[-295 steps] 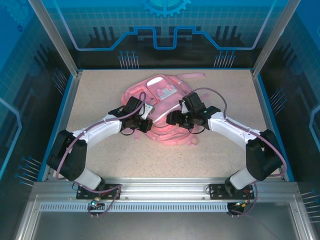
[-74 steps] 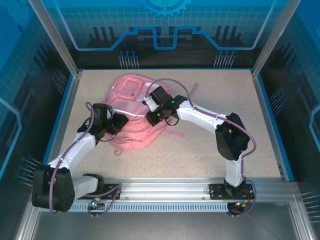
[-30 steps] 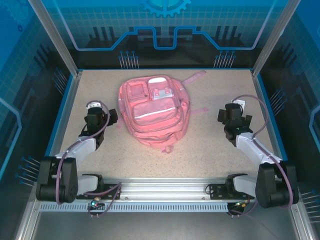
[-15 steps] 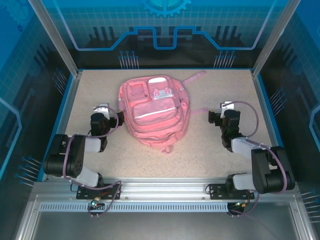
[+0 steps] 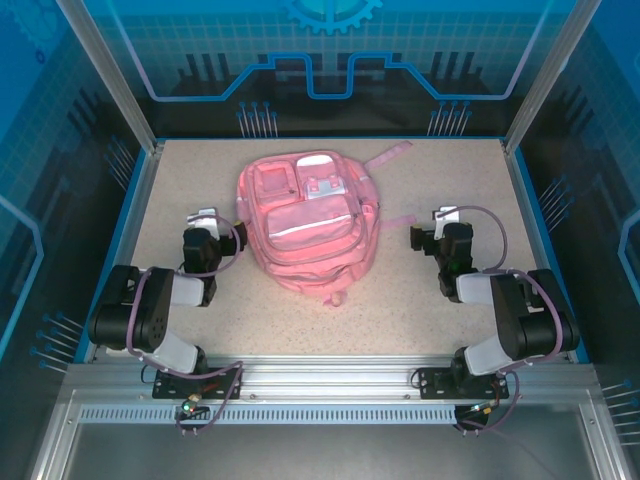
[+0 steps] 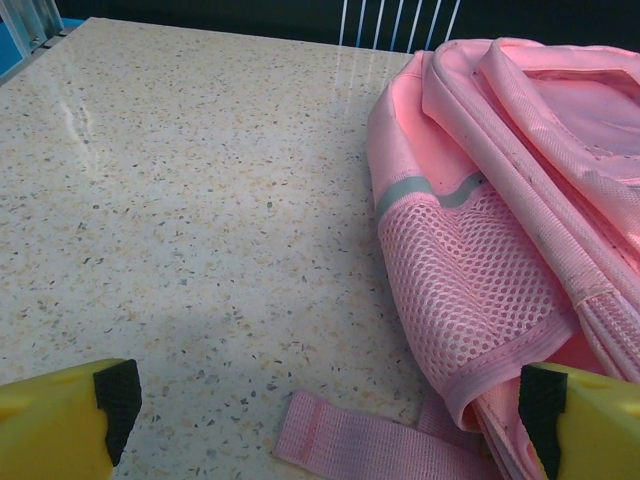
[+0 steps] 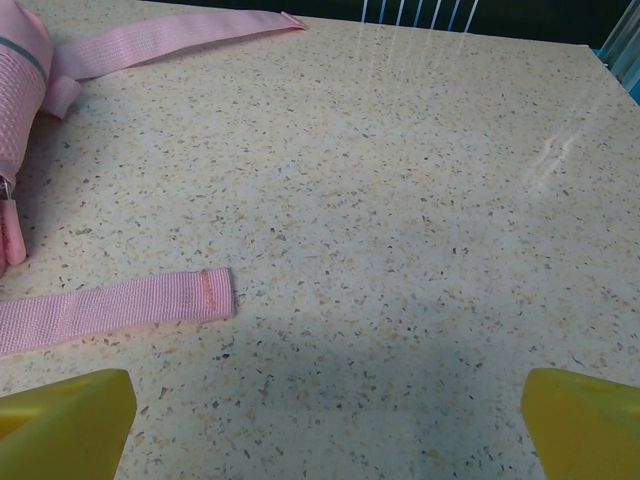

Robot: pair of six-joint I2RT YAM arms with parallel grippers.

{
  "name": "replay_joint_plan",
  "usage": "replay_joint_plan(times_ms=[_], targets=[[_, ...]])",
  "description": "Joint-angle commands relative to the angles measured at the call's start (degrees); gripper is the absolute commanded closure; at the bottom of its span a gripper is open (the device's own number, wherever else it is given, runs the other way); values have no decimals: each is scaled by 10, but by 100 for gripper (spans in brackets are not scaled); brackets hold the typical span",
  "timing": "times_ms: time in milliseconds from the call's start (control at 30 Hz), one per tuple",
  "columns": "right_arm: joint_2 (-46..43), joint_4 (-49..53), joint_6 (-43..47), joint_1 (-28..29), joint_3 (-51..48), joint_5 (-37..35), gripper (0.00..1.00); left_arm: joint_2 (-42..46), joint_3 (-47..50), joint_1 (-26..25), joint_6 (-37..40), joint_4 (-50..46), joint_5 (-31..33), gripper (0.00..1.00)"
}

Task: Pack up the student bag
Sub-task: Reset both arms

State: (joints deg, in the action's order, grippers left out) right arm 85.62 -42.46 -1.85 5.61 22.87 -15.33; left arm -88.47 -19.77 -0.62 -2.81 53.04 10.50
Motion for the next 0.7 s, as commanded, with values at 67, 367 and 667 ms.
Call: replay_joint_plan(times_ms=[67, 367, 667], targets=[[2, -24, 2, -2, 10, 12, 0, -4, -10, -5, 14, 18, 15, 1], [3, -23, 1, -2, 11, 12, 0, -5, -13, -9, 20, 14, 17, 1], [2, -27, 3, -3, 7, 17, 0, -6, -12, -8, 18, 14, 15, 1]])
